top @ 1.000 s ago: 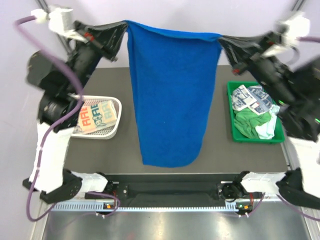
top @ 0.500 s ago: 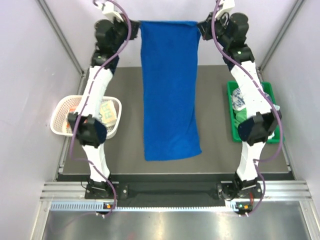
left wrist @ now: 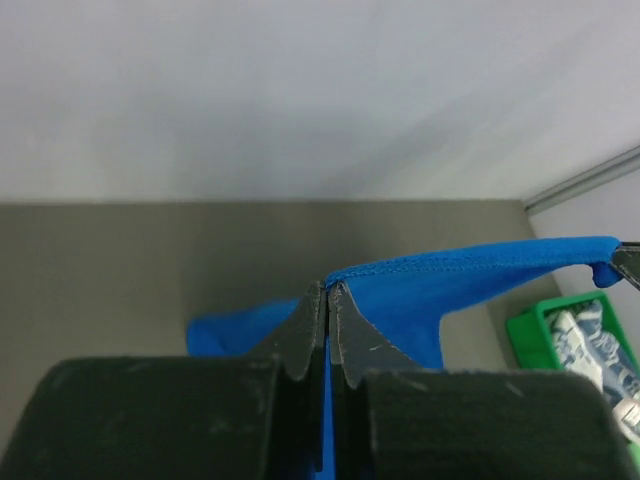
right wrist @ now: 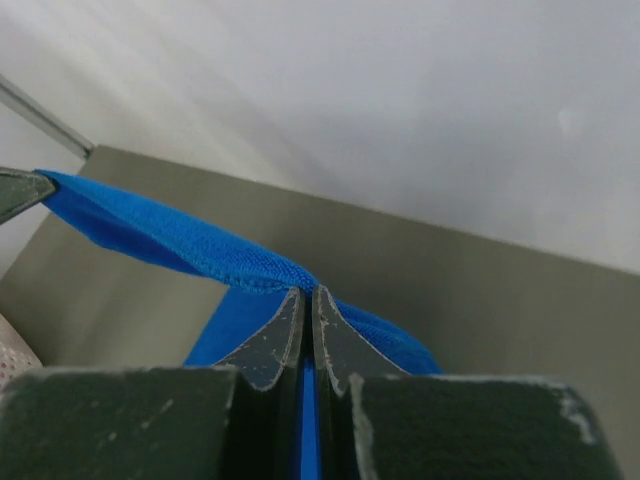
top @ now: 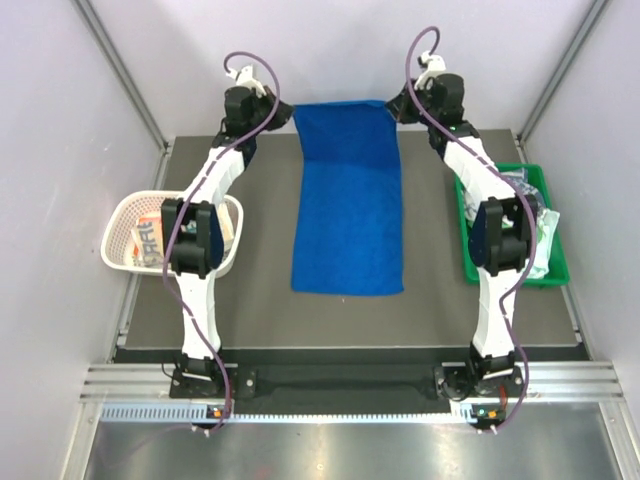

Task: Fold and stack the towels
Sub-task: Flatten out the crumpled towel, then fold the towel

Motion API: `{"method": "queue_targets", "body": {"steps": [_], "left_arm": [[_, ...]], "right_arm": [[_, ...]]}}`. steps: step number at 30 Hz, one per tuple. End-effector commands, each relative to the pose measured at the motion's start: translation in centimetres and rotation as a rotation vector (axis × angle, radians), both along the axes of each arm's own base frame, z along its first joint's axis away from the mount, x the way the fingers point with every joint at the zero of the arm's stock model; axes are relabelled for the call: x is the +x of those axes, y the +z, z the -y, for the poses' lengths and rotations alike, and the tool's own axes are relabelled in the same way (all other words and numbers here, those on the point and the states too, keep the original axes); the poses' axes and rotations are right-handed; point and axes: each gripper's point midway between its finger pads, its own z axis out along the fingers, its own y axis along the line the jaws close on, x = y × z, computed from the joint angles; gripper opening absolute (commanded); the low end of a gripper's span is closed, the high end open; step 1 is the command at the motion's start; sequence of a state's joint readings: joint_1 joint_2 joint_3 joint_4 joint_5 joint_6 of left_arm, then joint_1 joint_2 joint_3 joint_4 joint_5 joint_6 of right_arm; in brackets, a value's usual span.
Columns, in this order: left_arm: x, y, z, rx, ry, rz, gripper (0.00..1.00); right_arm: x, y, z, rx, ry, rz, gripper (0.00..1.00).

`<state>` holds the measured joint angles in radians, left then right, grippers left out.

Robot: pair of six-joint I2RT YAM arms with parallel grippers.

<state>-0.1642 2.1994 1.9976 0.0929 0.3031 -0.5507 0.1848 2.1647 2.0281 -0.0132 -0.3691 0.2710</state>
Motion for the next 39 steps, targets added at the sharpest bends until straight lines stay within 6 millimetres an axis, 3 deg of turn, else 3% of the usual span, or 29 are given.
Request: {"method": "queue_targets", "body": {"steps": [1,2,3,4,5,7,8,9,10,11,12,13,14,15,20,25,27,39], "left_arm": [[-1.2,0.3,0.1,-0.032,-0.016,0.022,0.00],[-1.4,-0.5,0.2,-0.030,-0.022,0.007,0.00],[-1.8,-1.0,0.5,-0.025,-0.029,-0.007,0.00],[-2.2,-2.0,0.7,-0.017,-0.032,-0.031,0.00],[-2.9,-3.4,0.9,-0.008,-0.033,-0.064,0.00],[-4.0,-5.2,1.6,0.008,-0.045,-0.103,0.00],[-5.1,-7.2,1.9,0.028,-0.042,-0.144,0.00],[-5.6,-7.9,2.1,0.035,-0.041,-0.161,0.00],[-6.1,-8.6,2.2,0.040,-0.039,-0.179,0.00],[-6.8,-8.6,2.3,0.042,-0.042,-0.185,0.00],[-7.6,-10.3,2.3,0.059,-0.031,-0.223,0.00],[-8.2,-10.2,2.3,0.066,-0.031,-0.225,0.00],[-8.8,-10.6,2.6,0.075,-0.035,-0.234,0.00],[-9.5,-11.9,2.5,0.100,-0.028,-0.269,0.00],[-11.9,-13.6,3.1,0.170,-0.012,-0.326,0.00],[-13.4,-14.3,2.3,0.208,0.044,-0.373,0.00],[-14.7,-15.5,2.1,0.247,0.051,-0.421,0.00],[-18.7,-16.9,0.4,0.337,0.101,-0.541,0.00]], "right_arm": [[-1.2,2.1,0.4,0.032,0.000,0.047,0.00],[-1.5,1.4,0.6,0.034,-0.004,0.028,0.00],[-2.1,-0.8,0.7,0.027,-0.009,-0.022,0.00],[-2.6,-1.1,0.9,0.029,-0.015,-0.037,0.00],[-3.2,-3.2,1.1,0.021,-0.021,-0.087,0.00],[-4.4,-4.3,1.2,0.024,-0.024,-0.135,0.00],[-5.4,-6.1,1.2,0.028,-0.025,-0.183,0.00],[-5.9,-7.6,1.4,0.023,-0.025,-0.216,0.00],[-6.5,-7.9,1.4,0.032,-0.025,-0.234,0.00],[-7.5,-9.8,1.4,0.026,-0.021,-0.278,0.00],[-8.2,-9.8,1.6,0.026,-0.021,-0.287,0.00],[-8.6,-10.2,1.7,0.027,-0.025,-0.294,0.00],[-9.7,-11.9,2.0,0.021,-0.037,-0.333,0.00],[-10.2,-11.3,2.1,0.026,-0.039,-0.325,0.00],[-13.4,-14.0,2.3,0.028,-0.032,-0.402,0.00],[-15.7,-14.7,2.3,0.012,-0.024,-0.424,0.00],[-16.6,-15.1,2.3,0.002,-0.020,-0.434,0.00],[-20.6,-16.4,1.8,-0.055,0.005,-0.476,0.00]]}}
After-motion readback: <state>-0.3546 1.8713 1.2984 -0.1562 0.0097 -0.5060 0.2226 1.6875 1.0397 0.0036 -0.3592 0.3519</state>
